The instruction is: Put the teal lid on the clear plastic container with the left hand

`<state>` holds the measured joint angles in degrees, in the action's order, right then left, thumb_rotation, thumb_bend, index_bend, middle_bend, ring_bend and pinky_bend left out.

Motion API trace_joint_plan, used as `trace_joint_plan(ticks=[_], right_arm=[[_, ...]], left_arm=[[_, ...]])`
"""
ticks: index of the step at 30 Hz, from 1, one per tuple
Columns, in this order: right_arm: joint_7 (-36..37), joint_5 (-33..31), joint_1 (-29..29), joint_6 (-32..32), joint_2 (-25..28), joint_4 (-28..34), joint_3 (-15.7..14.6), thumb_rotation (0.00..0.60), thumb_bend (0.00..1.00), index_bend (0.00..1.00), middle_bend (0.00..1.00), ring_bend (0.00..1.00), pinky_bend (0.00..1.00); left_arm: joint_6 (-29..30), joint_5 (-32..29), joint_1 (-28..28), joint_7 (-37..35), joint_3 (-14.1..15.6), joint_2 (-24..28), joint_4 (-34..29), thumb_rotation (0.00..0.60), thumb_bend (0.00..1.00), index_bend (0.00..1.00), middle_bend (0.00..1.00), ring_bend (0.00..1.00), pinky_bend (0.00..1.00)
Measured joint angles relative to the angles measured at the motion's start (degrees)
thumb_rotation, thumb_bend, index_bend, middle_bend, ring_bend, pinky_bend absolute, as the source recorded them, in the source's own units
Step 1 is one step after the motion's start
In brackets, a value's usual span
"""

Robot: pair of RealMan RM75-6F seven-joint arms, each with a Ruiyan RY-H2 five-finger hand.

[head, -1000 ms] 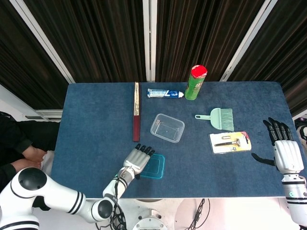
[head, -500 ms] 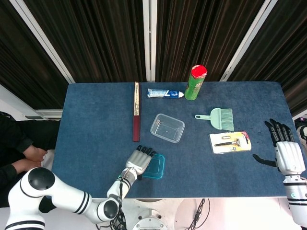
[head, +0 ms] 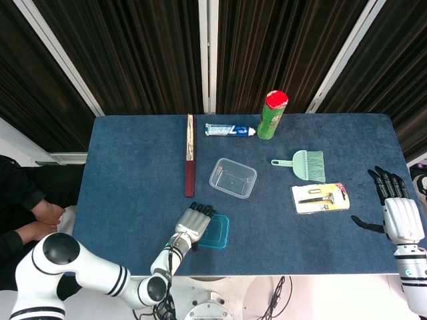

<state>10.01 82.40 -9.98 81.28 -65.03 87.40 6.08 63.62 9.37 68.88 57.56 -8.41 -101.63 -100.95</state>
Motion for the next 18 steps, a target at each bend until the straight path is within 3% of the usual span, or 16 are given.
trace_joint_plan(ticks=[4,9,14,18], right_arm=[[0.2,0.5,0.0,-0.1,-0.2,-0.2,-0.1,0.600,0.03,0.00,0.00,0.00,0.00],[0.0,0.6,0.2,0.2,-0.1,0.1,0.1,0.600,0.03,0.00,0.00,0.00,0.00],[-0.2,0.7,0.3,0.4,0.0,0.4,0.2,0.600,0.03,0.00,0.00,0.00,0.00],[-0.5,1.1,0.2,0.5,0.0,0.7,0.3,0.600,0.03,0.00,0.00,0.00,0.00]], left_arm=[[0.0,0.9,-0.1,-0.9,-0.2,-0.4,0.6,0.600,0.03,0.13,0.03,0.00,0.00],[0.3,3.4,-0.6,-2.0,0.1,-0.5,0.9,0.600,0.09,0.27,0.19,0.06,0.07],[0.7,7.3,-1.4,-3.1,0.9,0.4,0.4,0.600,0.12,0.30,0.23,0.09,0.15],[0.9,12.4,-2.4,-4.3,2.1,2.1,-0.6,0.600,0.12,0.30,0.24,0.09,0.15]])
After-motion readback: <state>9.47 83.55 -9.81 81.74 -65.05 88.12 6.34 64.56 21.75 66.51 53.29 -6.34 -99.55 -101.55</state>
